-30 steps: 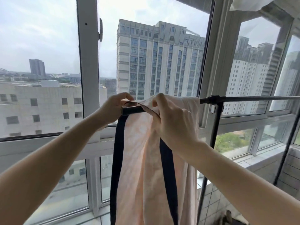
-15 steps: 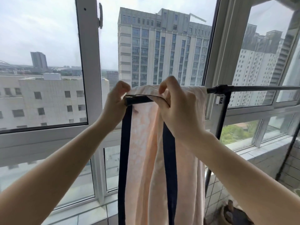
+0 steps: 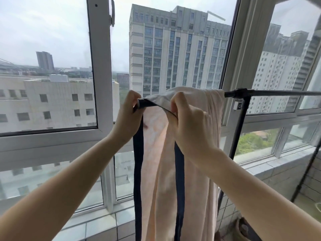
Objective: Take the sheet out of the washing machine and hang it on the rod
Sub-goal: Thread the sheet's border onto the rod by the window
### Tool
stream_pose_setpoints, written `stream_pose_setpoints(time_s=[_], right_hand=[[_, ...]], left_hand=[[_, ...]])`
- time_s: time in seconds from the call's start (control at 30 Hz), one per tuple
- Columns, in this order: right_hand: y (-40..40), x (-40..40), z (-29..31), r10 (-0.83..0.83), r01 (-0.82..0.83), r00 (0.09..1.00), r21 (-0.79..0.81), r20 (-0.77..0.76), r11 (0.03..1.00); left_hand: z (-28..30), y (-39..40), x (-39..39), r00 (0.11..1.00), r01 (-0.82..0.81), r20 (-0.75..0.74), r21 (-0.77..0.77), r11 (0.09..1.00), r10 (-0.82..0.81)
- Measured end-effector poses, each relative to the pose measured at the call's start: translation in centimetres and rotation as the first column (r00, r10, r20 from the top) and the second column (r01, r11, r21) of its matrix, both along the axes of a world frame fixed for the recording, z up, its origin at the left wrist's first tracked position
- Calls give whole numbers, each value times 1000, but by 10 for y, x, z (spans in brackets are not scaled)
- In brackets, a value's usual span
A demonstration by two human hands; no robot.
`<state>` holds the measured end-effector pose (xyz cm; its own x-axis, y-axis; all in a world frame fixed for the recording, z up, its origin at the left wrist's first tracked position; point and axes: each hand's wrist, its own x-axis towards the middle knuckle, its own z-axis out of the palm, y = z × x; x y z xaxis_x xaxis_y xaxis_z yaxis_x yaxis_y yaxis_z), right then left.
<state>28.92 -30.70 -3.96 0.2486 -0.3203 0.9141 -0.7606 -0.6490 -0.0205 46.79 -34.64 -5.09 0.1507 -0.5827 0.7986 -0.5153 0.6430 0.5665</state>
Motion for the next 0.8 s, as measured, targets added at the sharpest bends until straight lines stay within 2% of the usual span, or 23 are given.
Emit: stream_pose_setpoints(time_s=[0.07, 0.23, 0.3, 0.4, 0.47, 0.57, 0.6, 0.73, 0.8], right_hand=[[5, 4, -14, -8, 9, 998, 9, -57, 1000], [3, 8, -35, -98, 95, 987, -27, -125, 995], [-2, 10, -49, -98, 99, 981, -6, -165, 995], [-6, 10, -70, -39, 48, 997, 133, -70, 990], [-5, 6, -83, -20, 10, 999, 218, 44, 976], [-3, 0, -104, -67, 44, 990, 176, 125, 983], [-3, 0, -112, -97, 77, 989, 168, 113, 983], [-6, 1, -130, -202, 199, 979, 116, 18, 973], [-11, -8, -133, -262, 264, 964, 78, -38, 961]], left_hand=[[-15, 1, -4, 1000, 19, 4, 39, 999, -19], [-39, 14, -14, 983, 161, -107, 127, 979, -148], [-49, 16, -17, 991, 131, -49, 139, 982, -125], [-66, 18, -13, 997, 64, 24, 166, 984, -69], [-79, 22, -9, 992, 124, -51, 208, 970, -116], [-90, 32, -5, 928, 294, -296, 215, 931, -225], [-91, 33, -4, 920, 295, -324, 210, 932, -219], [-88, 36, -10, 952, 174, -284, 187, 967, -116], [-87, 40, -17, 958, 172, -260, 183, 968, -121]])
